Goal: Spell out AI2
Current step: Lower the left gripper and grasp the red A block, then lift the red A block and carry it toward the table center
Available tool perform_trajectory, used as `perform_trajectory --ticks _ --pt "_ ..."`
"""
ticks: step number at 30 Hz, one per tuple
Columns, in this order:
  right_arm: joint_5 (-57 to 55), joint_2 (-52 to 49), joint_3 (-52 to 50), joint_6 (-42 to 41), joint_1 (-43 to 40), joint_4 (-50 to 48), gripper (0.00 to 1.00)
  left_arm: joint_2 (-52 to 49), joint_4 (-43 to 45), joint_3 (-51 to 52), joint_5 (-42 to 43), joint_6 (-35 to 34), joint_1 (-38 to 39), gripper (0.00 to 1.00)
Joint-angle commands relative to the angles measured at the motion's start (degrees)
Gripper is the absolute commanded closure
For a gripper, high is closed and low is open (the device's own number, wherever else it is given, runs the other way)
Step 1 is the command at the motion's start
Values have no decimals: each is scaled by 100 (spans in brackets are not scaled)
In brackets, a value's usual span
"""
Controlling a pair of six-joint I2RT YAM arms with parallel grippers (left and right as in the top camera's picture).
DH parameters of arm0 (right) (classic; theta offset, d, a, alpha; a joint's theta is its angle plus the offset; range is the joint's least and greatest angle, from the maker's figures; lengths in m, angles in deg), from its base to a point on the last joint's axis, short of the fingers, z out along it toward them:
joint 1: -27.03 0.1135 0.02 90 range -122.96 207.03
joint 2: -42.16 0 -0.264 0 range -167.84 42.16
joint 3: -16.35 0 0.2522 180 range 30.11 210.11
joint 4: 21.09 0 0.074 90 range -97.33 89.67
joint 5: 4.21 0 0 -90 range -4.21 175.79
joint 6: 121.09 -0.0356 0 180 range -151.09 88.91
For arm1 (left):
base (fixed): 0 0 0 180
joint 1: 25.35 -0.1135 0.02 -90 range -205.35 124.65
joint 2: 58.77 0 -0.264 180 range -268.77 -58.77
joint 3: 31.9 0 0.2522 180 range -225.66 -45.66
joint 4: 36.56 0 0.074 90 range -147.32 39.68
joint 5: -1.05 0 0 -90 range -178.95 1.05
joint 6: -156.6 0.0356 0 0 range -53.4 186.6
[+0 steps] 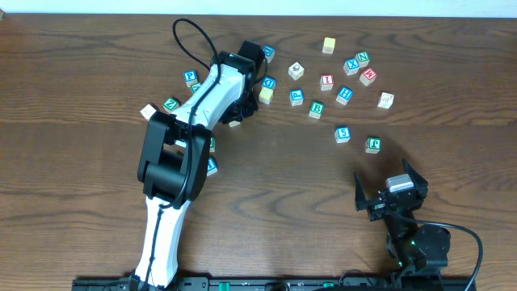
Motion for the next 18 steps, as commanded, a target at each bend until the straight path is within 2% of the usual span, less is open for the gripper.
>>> perform_trajectory --ticks 1,10,16,18 --pt "79 -2 -4 57 35 24 1 136 -61 59 -52 -44 -20 69" --pt "79 -2 -4 57 35 24 1 291 -249 59 -55 20 -20 71" --pt "79 -2 -4 57 35 24 1 586 -481 59 -50 267 -17 72" --pt "79 -2 -4 57 35 24 1 745 -605 59 -50 402 -17 75"
